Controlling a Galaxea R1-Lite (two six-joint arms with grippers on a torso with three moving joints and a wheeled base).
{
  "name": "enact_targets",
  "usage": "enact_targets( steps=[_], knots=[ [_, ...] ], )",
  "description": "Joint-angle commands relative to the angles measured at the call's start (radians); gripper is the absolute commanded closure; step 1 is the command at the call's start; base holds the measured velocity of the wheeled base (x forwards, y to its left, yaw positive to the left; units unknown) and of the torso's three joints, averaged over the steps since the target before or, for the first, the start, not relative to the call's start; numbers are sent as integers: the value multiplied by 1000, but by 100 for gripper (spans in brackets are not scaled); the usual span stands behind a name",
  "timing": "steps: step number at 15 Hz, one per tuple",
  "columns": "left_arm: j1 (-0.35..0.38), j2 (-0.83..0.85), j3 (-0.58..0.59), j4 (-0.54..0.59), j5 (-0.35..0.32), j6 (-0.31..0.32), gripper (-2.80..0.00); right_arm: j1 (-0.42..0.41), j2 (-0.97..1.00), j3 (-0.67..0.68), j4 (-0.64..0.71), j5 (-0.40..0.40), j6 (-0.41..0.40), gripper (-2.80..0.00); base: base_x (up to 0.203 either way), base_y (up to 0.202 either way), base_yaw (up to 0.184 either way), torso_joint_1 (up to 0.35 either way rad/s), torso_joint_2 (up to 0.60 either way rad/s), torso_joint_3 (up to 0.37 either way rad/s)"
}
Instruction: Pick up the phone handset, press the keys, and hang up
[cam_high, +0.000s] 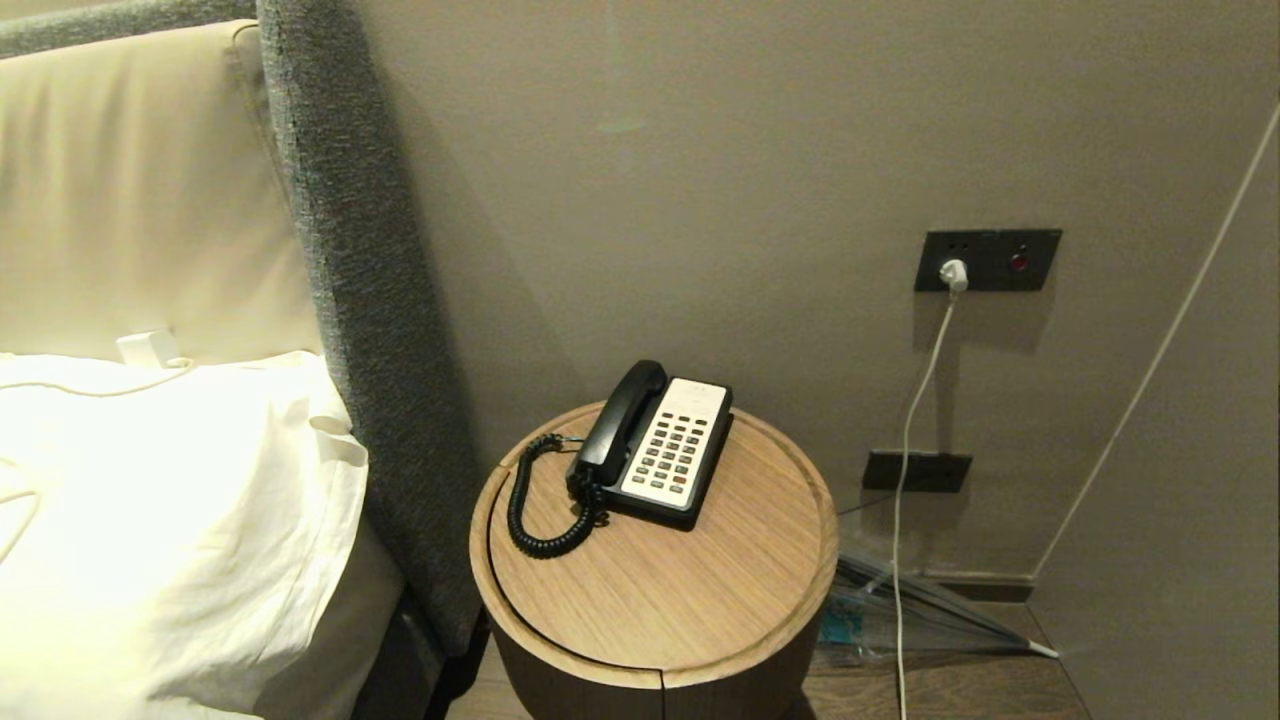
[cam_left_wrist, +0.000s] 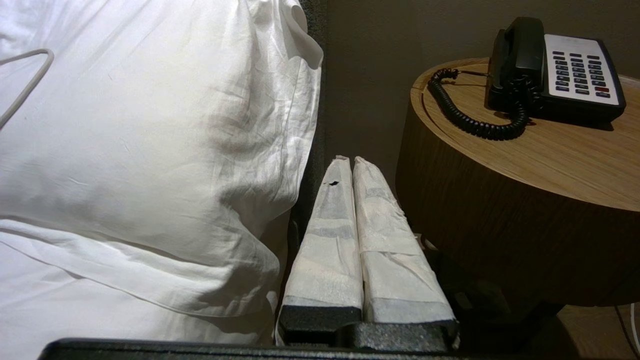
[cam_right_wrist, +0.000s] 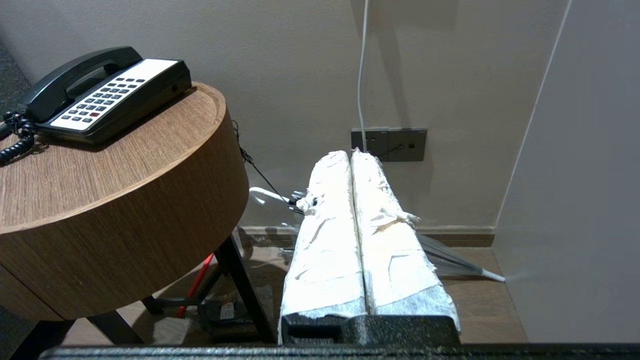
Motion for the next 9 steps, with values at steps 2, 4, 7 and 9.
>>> enact_targets(
  steps=[2,4,7,9],
  knots=[
    [0,1,3,0,0,0,0,0,2,19,-4,0,0,0,0,0,0,0,0,0],
    [0,1,3,0,0,0,0,0,3,21,-6,0,-11,0,0,0,0,0,0,0],
    [0,1,3,0,0,0,0,0,2,21,-5,2,-15,0,0,0,0,0,0,0],
    [0,1,3,0,0,0,0,0,3,21,-7,0,-9,0,0,0,0,0,0,0]
  ],
)
